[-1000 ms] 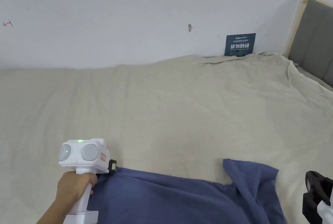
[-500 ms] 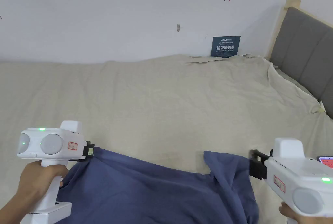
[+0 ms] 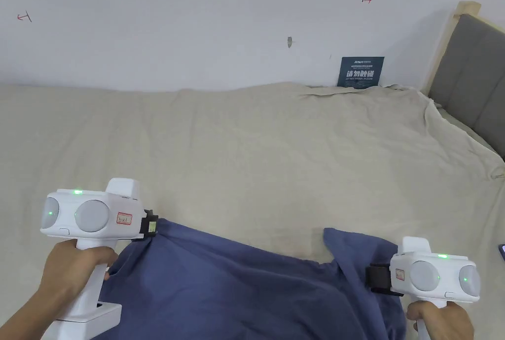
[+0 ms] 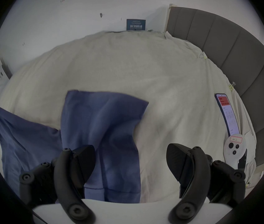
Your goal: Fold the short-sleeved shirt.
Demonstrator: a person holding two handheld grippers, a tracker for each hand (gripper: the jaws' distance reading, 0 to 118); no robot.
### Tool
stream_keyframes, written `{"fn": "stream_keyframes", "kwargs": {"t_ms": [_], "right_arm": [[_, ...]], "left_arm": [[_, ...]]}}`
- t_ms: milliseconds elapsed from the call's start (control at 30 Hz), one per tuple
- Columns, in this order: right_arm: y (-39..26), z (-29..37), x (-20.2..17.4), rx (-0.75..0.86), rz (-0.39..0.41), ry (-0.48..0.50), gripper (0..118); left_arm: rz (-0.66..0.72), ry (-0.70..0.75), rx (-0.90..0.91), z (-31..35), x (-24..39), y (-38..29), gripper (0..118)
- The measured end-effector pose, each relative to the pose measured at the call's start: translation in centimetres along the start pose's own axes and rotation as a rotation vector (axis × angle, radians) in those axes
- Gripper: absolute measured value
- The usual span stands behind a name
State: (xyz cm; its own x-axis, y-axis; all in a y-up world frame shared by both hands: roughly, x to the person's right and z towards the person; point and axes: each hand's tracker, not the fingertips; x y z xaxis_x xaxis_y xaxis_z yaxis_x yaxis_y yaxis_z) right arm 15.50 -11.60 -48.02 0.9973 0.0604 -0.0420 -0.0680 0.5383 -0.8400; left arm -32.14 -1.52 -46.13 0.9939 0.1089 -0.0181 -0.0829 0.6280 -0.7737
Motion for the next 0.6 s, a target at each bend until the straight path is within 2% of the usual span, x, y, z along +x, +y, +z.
{"fn": "stream_keyframes", "kwargs": {"t_ms": [33, 133, 167, 200, 400, 500, 600], "right_arm": [[-0.2, 0.5, -0.8, -0.015, 0.025, -0.002, 86], [-0.7, 0.4, -1.9, -0.023, 0.054, -0.009, 25], [-0.9, 0.5, -2.0, -0.025, 0.053, -0.003, 10], [-1.2, 0.5, -2.2, -0.028, 0.051, 0.001, 4], [-1.6, 2.3, -2.0, 0.005, 0.006, 0.058, 1], [-0.6, 3.7, -0.5, 0.084, -0.035, 0.095, 0], [0.4, 7.3, 0.0, 0.176, -0.041, 0.139, 0]], "left_arm": [[0.001, 0.000, -0.001, 0.0, 0.0, 0.0, 3], [0.005, 0.000, -0.001, -0.1, -0.1, -0.1, 3], [0.007, 0.000, -0.002, -0.1, -0.2, -0.1, 3], [0.007, -0.001, -0.003, -0.1, -0.2, -0.1, 3], [0.018, 0.004, -0.004, 0.0, -0.6, -0.6, 3], [0.031, 0.009, 0.000, 0.4, -0.9, -0.8, 3], [0.042, 0.019, 0.010, 1.2, -1.1, -1.1, 3]]}}
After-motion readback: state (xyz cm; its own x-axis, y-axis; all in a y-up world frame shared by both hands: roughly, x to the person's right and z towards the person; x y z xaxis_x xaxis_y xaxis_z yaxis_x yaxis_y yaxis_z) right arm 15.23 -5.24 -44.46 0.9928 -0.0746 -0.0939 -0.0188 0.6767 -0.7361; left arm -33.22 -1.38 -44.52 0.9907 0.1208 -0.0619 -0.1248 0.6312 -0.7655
